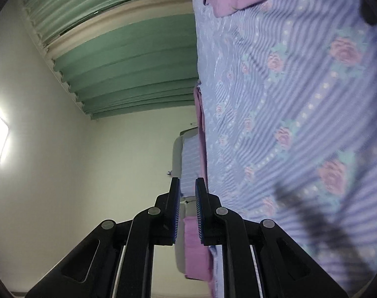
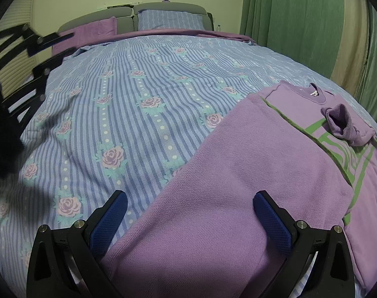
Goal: Fold small clothes
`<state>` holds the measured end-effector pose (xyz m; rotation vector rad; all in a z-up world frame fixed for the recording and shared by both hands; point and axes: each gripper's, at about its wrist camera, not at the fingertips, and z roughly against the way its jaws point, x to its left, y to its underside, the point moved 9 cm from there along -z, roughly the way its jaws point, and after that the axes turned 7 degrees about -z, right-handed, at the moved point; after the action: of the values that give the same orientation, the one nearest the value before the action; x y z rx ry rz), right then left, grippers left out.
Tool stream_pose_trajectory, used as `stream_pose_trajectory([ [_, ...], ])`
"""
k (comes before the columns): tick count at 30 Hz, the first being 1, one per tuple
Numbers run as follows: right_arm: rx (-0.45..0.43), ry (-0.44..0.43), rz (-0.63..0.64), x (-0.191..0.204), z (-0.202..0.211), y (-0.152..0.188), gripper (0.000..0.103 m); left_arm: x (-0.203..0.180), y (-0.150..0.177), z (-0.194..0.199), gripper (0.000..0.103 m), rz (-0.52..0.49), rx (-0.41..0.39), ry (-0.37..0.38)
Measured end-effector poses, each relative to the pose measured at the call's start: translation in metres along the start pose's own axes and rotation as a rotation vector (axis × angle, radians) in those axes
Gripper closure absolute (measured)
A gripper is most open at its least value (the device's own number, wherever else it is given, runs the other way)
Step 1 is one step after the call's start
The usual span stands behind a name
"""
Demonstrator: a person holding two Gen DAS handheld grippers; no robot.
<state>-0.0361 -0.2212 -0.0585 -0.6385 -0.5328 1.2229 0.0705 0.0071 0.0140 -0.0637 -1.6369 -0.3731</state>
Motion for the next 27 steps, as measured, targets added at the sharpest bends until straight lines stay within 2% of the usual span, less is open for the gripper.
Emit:
stream_pose_trajectory([
  [4, 0.0, 0.0, 0.0, 0.0, 0.0, 0.0, 0.0, 0.003, -0.011, -0.017, 0.087, 0.043, 0.033, 0.018],
  [10, 0.0, 0.0, 0.0, 0.0, 0.0, 0.0, 0.0, -0.012, -0.03, -0.013, 0.087, 0.037, -0.114, 0.038],
  [13, 0.0, 0.0, 0.0, 0.0, 0.0, 0.0, 0.0, -0.016, -0.034, -0.004, 0.087, 0.042, -0.153, 0.03],
  [21, 0.0, 0.0, 0.0, 0.0, 0.0, 0.0, 0.0, -0.011, -0.019, 0.028, 0.087, 0.136, -0.15, 0.016],
  [23, 0.0, 0.0, 0.0, 0.0, 0.0, 0.0, 0.0, -0.012, -0.013, 0.034, 0.088, 0.16, -0.162, 0.036],
  [27, 0.0, 0.0, 0.0, 0.0, 0.0, 0.0, 0.0, -0.017, -0.008, 0.035, 0.087, 0.133, -0.194, 0.047],
])
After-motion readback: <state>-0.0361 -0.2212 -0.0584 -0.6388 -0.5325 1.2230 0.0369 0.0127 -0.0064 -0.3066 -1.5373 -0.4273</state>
